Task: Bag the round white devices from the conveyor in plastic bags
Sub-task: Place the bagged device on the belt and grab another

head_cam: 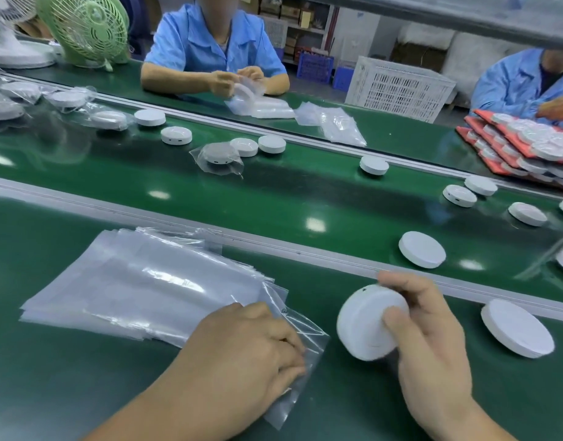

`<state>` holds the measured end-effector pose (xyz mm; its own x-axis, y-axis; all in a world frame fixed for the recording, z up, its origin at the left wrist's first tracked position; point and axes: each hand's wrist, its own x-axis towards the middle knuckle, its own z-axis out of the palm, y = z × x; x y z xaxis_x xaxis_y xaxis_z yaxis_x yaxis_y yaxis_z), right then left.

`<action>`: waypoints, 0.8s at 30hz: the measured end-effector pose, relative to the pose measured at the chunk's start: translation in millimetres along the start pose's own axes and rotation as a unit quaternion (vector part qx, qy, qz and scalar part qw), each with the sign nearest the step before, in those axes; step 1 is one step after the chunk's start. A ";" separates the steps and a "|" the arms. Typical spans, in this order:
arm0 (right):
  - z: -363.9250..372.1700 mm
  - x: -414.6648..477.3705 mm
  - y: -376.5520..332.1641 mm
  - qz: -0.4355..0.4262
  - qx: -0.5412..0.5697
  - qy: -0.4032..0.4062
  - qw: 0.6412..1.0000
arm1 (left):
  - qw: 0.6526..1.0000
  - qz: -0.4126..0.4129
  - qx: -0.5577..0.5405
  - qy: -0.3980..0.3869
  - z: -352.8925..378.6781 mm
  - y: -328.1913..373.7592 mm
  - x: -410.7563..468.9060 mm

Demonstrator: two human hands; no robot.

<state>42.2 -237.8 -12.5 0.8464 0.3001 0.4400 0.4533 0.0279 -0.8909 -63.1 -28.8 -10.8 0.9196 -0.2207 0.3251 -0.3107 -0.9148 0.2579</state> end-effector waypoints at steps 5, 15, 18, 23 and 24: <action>-7.3 3.1 11.5 -0.433 -0.310 -0.131 0.836 | 0.983 -0.132 -0.079 0.099 -6.2 -2.3 -3.8; 24.7 -10.4 -9.8 -0.211 -0.055 -0.012 0.976 | 0.888 -0.104 -0.446 0.051 -10.2 20.6 -3.1; 37.5 -15.1 -18.8 -0.071 0.043 -0.060 0.995 | 0.936 -0.088 -0.274 0.201 -0.4 29.5 -1.8; 41.8 3.1 -30.0 -0.077 -0.072 -0.166 0.981 | 0.798 -0.216 -0.450 0.337 -1.9 28.0 9.3; 42.1 9.3 -26.0 -0.082 -0.119 -0.178 0.973 | 0.797 -0.217 -0.461 0.326 -1.7 24.8 9.5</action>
<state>26.6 -195.7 10.0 0.6258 0.6220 0.4706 0.6624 -0.1053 -0.7417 -62.6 -53.0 0.2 0.7615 0.5459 0.3493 -0.3181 -0.1547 0.9353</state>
